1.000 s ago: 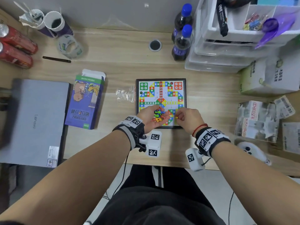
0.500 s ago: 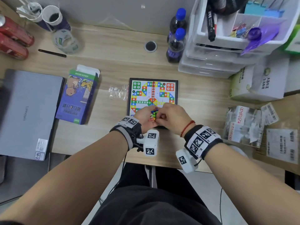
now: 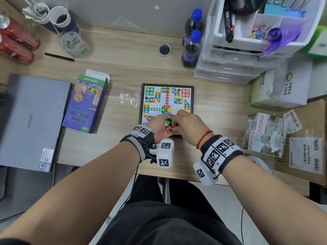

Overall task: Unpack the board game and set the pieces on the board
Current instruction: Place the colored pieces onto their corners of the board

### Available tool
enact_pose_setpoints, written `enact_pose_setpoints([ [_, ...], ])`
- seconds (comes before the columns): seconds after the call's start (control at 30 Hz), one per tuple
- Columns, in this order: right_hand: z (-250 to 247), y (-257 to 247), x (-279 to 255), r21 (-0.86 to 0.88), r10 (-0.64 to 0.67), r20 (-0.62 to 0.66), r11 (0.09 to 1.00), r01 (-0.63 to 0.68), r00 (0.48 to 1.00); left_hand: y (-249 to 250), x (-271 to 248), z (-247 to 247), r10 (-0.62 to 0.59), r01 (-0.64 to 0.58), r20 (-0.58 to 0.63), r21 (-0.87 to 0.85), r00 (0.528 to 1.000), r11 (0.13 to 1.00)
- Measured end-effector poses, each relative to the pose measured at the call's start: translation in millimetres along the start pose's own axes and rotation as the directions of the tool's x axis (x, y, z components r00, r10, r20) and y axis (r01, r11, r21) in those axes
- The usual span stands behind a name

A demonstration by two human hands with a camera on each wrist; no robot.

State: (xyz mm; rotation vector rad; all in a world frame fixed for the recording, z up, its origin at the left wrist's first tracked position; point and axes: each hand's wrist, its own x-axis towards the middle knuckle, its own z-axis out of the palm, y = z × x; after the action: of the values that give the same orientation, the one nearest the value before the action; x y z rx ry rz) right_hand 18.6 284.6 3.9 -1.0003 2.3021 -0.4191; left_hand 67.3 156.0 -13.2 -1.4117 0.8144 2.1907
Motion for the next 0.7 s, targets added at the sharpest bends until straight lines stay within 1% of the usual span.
enact_pose_setpoints([
  [0.1,-1.9,1.9,-4.6,0.097,-0.005,-0.076,0.995,0.013,0.997,1.0,-0.4,-4.3,0.024,-0.024,-0.004,-0.028,1.0,0.999],
  [0.23,-3.5,7.6,-5.4,0.289,0.058,-0.216,0.957,0.007,0.975,2.4,-3.2,-7.1,0.014,-0.011,0.037,-0.084,0.999,0.996],
  [0.3,-3.3,17.9,-6.0,0.328,0.115,-0.302,0.945,-0.01,0.946,2.6,-3.1,-10.1,-0.002,0.003,0.034,-0.041,0.999,0.999],
  [0.37,-0.1,32.4,-8.8,0.365,0.212,-0.336,0.928,-0.081,0.918,2.8,-2.6,-13.8,-0.016,0.016,0.016,-0.002,1.0,1.0],
  [0.43,7.1,45.8,-12.0,0.355,0.286,-0.304,0.919,-0.17,0.909,2.7,-1.6,-18.2,-0.026,0.026,-0.013,-0.008,1.0,1.0],
  [0.5,15.8,53.6,-13.7,0.317,0.306,-0.239,0.922,-0.224,0.921,2.0,-0.4,-22.8,-0.025,0.024,-0.033,-0.037,0.999,0.999],
  [0.57,24.1,57.2,-14.0,0.301,0.311,-0.191,0.921,-0.246,0.931,1.2,1.0,-26.1,-0.031,0.028,-0.047,-0.046,0.998,0.999],
  [0.7,38.7,61.5,-12.0,0.308,0.308,-0.139,0.917,-0.254,0.941,-2.5,6.3,-30.1,-0.051,0.049,-0.056,-0.04,0.997,0.998],
])
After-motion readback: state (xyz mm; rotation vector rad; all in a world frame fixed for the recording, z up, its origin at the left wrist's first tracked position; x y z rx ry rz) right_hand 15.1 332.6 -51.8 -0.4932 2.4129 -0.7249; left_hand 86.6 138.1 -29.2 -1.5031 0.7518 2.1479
